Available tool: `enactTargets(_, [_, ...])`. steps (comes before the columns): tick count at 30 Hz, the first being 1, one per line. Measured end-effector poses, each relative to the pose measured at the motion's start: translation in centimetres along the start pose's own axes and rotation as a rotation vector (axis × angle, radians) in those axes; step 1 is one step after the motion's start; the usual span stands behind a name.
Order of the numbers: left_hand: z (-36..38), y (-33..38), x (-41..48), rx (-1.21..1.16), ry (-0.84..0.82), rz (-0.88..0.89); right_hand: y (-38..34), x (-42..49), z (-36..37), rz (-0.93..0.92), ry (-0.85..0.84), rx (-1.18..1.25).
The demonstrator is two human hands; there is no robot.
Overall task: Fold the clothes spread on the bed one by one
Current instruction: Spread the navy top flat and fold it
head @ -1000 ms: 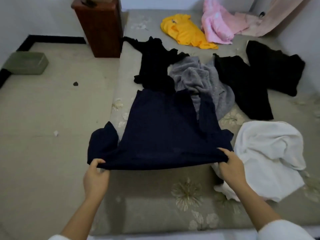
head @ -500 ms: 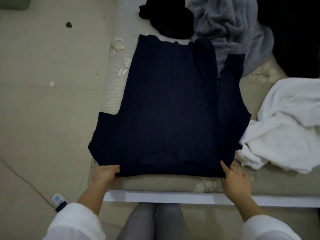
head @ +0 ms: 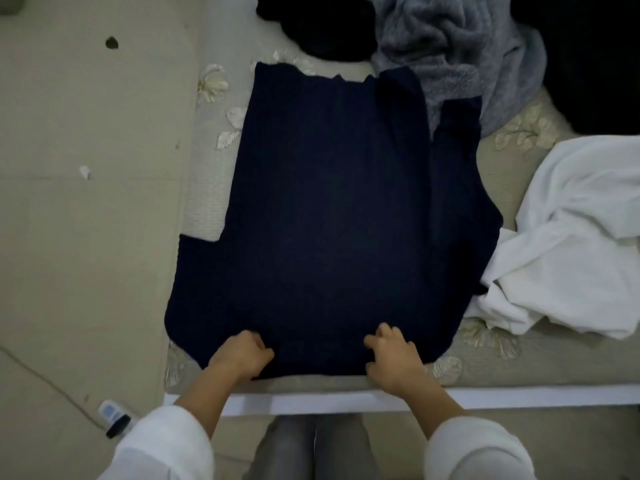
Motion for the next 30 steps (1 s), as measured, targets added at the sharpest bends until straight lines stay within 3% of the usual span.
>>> enactTargets(2, [-1.1, 1.0, 0.6, 0.028, -0.072, -0.012, 0.5, 1.1, -1.4, 0.027, -0.057, 0.115])
enactTargets(3, [-2.0, 1.7, 1.0, -0.009, -0.030, 0.006, 0.9, 1.9, -2.7, 0.046, -0.055, 0.221])
enactTargets(5, [-4.3, 3.4, 2.3, -0.110, 0.175, 0.076, 1.8, 3.8, -6.1, 0.082, 0.027, 0.369])
enactTargets(8, [-8.4, 6.5, 4.9, -0.184, 0.455, 0.186, 3.3, 7.2, -11.5, 0.115, 0.186, 0.396])
enactTargets(13, [-15.3, 11.8, 12.1, -0.199, 0.687, 0.294, 5.4, 14.1, -18.6, 0.107, 0.358, 0.366])
enactTargets(18, [-22.1, 16.5, 18.6, -0.354, 0.874, 0.290, 6.2, 21.0, -25.6, 0.068, 0.748, 0.336])
enactTargets(22, [-26.7, 20.1, 22.4, -0.599, 0.953, 0.217, 6.6, 25.4, -30.9, 0.173, 0.986, 0.447])
enactTargets(24, [-28.5, 21.7, 24.0, -0.767, 0.930, 0.249, 7.2, 27.7, -32.8, 0.244, 1.001, 0.580])
enactTargets(27, [-30.6, 23.4, 25.9, -1.014, 0.884, 0.285, 7.9, 30.5, -34.1, 0.309, 0.875, 0.839])
enactTargets(30, [-31.7, 24.1, 26.9, -1.083, 0.848, 0.260, 8.0, 31.7, -34.1, 0.299, 0.810, 1.066])
Point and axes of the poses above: each hand's wrist, its own x-axis towards the middle knuckle, its own z-axis out of the palm, y = z × x, the point moved 1 cm from there along x, towards the middle knuckle, and after that the axes turned 2 degrees about y, right-handed, at the moved point
